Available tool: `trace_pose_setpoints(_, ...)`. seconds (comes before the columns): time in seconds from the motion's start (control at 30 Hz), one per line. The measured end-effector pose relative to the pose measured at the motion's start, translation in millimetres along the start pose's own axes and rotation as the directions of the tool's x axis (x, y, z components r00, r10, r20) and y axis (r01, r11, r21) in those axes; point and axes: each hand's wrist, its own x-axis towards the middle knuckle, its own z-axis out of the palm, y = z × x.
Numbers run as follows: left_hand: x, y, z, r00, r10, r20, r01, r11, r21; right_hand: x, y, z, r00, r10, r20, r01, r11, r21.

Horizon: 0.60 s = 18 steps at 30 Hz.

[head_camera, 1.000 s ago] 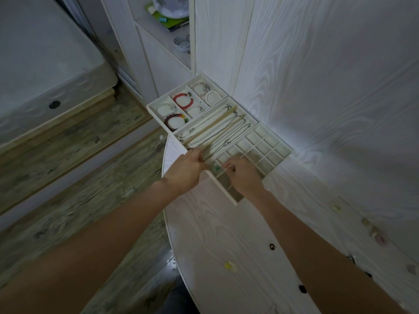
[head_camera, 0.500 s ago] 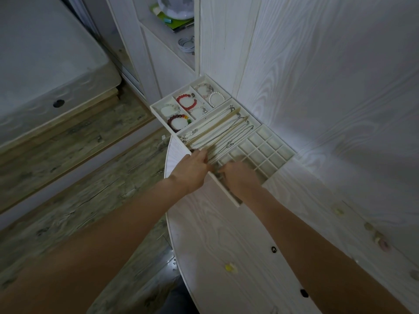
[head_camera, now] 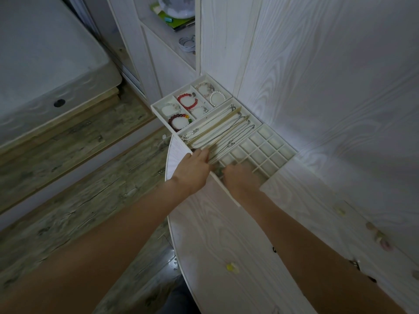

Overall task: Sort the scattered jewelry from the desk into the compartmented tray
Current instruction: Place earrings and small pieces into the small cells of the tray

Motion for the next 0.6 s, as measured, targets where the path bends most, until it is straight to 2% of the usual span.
trace_pose_setpoints(0.13,-1.2,-0.5,0.7,1.0,0.012,0.007,-0.011,0.999,-0.033,3.5,3.3,4.4,0.996,-0.078,-0.048,0.081,0.995,0.059)
trace_pose_setpoints(0.2,-2.5,0.3,0.5,1.0,0.004,-0.022,-0.006,0.995,-0.098,1.0,6.9,2.7,0.989,-0.074,-0.126,0.111,0.94,0.323)
trace_pose_setpoints(0.23,-3.0,0.2,2.4,0.999,-0.015,-0.046,0.006,0.984,-0.18,-0.9,8.3,1.6,0.989,-0.005,-0.15,0.086,0.835,0.544)
trace_pose_setpoints(0.27,-3.5,0.4,4.4,0.996,-0.055,-0.076,0.03,0.955,-0.295,-2.5,11.2,0.3,0.988,0.118,-0.103,0.007,0.622,0.783)
trace_pose_setpoints(0.3,-4.4,1.5,4.9,0.988,-0.116,-0.101,0.063,0.903,-0.425,-4.8,15.1,-1.8,0.975,0.216,0.042,-0.107,0.298,0.949)
trace_pose_setpoints(0.33,-5.4,2.9,4.1,0.976,-0.183,-0.115,0.091,0.833,-0.546,-8.0,18.1,-4.2,0.954,0.21,0.213,-0.202,-0.076,0.977)
trace_pose_setpoints(0.37,-6.8,5.1,1.2,0.963,-0.241,-0.122,0.108,0.759,-0.642,-11.7,20.9,-5.9,0.937,0.14,0.32,-0.247,-0.384,0.89)
trace_pose_setpoints(0.4,-8.7,7.7,-1.8,0.951,-0.287,-0.117,0.121,0.69,-0.713,-14.8,23.2,-6.6,0.928,0.074,0.366,-0.256,-0.587,0.768)
trace_pose_setpoints(0.43,-10.4,11.2,-5.8,0.943,-0.315,-0.109,0.122,0.632,-0.765,-17.7,25.2,-6.6,0.926,0.028,0.375,-0.241,-0.722,0.648)
trace_pose_setpoints(0.47,-11.9,14.5,-9.1,0.939,-0.328,-0.1,0.116,0.579,-0.807,-19.0,26.5,-5.3,0.928,0.004,0.371,-0.216,-0.806,0.55)
trace_pose_setpoints(0.5,-13.1,18.1,-12.7,0.937,-0.337,-0.094,0.104,0.525,-0.844,-20.2,26.9,-4.9,0.929,0.0,0.369,-0.194,-0.852,0.487)
trace_pose_setpoints(0.6,-15.7,26.4,-20.2,0.921,-0.382,-0.079,0.081,0.384,-0.92,-25.2,23.2,-8.3,0.933,-0.01,0.359,-0.168,-0.895,0.413)
